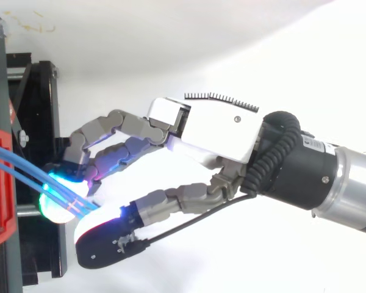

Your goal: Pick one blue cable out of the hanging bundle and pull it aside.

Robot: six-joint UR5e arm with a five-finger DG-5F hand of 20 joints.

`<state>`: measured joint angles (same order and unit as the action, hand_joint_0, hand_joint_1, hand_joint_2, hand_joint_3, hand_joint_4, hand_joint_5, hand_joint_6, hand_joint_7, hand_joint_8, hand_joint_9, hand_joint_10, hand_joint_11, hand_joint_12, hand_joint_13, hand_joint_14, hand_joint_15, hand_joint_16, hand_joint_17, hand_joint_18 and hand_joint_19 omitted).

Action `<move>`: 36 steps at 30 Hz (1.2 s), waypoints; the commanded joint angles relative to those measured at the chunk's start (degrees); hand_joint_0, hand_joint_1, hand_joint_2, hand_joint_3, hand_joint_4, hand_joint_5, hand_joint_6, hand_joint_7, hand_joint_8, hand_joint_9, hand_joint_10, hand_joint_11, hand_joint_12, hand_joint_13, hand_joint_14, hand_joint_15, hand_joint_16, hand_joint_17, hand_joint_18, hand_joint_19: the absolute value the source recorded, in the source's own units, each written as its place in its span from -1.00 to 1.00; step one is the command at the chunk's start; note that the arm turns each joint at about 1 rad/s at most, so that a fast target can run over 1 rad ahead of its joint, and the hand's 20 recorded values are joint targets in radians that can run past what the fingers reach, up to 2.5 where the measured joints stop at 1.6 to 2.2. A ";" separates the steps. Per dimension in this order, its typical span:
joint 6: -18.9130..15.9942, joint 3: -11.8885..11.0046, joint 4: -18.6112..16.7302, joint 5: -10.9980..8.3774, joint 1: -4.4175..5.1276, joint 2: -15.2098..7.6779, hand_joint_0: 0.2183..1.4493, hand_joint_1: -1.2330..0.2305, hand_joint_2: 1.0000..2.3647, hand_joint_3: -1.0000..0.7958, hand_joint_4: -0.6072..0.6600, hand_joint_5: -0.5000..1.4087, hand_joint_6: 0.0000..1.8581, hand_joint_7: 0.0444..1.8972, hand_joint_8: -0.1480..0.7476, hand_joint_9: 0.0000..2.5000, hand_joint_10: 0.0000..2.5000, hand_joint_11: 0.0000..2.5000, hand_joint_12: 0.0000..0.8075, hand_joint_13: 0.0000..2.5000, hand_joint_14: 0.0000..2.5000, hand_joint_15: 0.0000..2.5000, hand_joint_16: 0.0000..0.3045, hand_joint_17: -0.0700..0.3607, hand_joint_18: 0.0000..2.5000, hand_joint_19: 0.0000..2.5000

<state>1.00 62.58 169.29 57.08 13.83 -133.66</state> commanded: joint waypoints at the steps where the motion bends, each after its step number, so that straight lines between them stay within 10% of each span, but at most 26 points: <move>1: -1.71 0.00 1.22 0.05 -0.03 0.06 -0.54 -0.37 -1.00 -0.44 -0.09 -0.67 -0.03 -0.27 -0.13 -0.29 -0.99 -0.58 -0.12 -0.46 -0.99 -0.70 -0.72 -0.24 -0.52 -0.64; 6: -1.97 0.00 1.30 0.05 -0.03 0.06 -0.59 -0.09 -1.00 -0.44 -0.05 -0.66 -0.04 -0.24 -0.06 -0.27 -0.99 -0.58 -0.07 -0.45 -0.99 -0.69 -0.70 -0.19 -0.52 -0.62; 14: -1.97 0.00 1.30 0.05 -0.03 0.06 -0.40 -0.32 -0.97 -0.05 -0.14 -0.66 0.00 -0.17 -0.08 -0.26 -0.99 -0.55 -0.14 -0.44 -0.99 -0.67 -0.73 -0.25 -0.51 -0.59; 23: -1.97 0.00 1.30 0.05 -0.03 0.06 -0.07 -0.48 -1.00 -0.44 -0.50 -0.68 0.01 -0.25 -0.24 -0.24 -0.99 -0.54 -0.19 -0.39 -0.99 -0.66 -0.75 -0.28 -0.42 -0.60; 32: -2.06 0.00 1.30 0.13 -0.03 0.06 -0.24 -0.57 -1.00 -0.44 -0.34 -0.65 -0.02 -0.29 -0.25 -0.19 -0.99 -0.53 -0.24 -0.35 -0.99 -0.64 -0.77 -0.31 -0.40 -0.60; 36: -2.06 0.00 1.30 0.13 -0.03 0.15 -0.55 -0.31 -1.00 -0.44 -0.22 -0.64 -0.03 -0.27 -0.16 -0.15 -0.99 -0.53 -0.13 -0.33 -0.99 -0.62 -0.73 -0.24 -0.40 -0.57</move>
<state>-1.05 62.58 170.60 57.20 13.80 -133.57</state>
